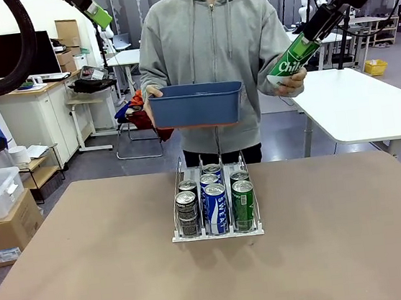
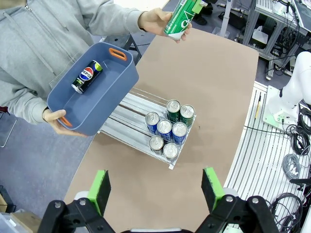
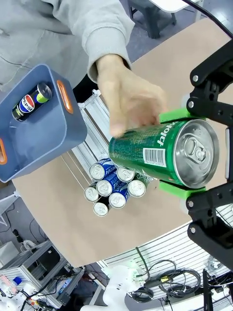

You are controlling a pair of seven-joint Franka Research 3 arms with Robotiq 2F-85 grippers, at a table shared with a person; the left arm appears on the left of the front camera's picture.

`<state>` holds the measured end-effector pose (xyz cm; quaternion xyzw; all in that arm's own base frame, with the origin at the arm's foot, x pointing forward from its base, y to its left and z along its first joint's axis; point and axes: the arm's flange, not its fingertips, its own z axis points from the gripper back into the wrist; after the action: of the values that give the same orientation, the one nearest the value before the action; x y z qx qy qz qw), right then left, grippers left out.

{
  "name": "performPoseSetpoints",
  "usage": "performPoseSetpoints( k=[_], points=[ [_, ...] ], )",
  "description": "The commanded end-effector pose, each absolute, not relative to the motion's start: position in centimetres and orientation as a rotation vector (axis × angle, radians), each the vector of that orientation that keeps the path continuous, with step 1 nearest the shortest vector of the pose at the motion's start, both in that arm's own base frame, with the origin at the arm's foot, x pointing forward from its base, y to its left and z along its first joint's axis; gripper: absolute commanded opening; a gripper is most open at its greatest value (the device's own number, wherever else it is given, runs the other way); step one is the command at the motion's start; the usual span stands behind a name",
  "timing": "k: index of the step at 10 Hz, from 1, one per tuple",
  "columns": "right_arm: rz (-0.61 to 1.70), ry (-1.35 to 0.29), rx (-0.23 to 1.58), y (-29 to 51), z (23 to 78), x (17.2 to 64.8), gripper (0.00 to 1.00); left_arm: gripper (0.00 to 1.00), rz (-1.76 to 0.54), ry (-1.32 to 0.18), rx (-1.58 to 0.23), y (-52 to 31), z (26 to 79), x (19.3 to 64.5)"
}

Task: Fill the beverage cans into the dispenser.
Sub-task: Place the picked Sprite in the line of the Automatic Can Dispenser with the same cans.

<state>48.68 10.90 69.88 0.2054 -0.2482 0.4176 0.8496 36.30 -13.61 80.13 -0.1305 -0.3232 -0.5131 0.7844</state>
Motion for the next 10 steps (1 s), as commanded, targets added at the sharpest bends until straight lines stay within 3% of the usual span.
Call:
performPoseSetpoints(
  k=[1, 6, 7, 10],
  points=[
    [0.884, -0.528, 0.431, 11.0, 70.0, 48.6, 0.47, 1.00, -1.118, -0.696, -0.297, -13.3, 80.2, 36.2],
    [0.884, -0.528, 0.431, 11.0, 70.0, 48.6, 0.47, 1.00, -1.118, -0.696, -0.297, -13.3, 80.2, 36.2],
    [0.880, -0.522, 0.433, 10.9, 69.9, 48.7, 0.58, 1.00, -1.118, -0.696, -0.297, -13.3, 80.2, 36.2],
    [0.852, -0.507, 0.422, 11.8, 69.8, 47.0, 0.58, 1.00, -1.118, -0.696, -0.297, -13.3, 80.2, 36.2]
  ],
)
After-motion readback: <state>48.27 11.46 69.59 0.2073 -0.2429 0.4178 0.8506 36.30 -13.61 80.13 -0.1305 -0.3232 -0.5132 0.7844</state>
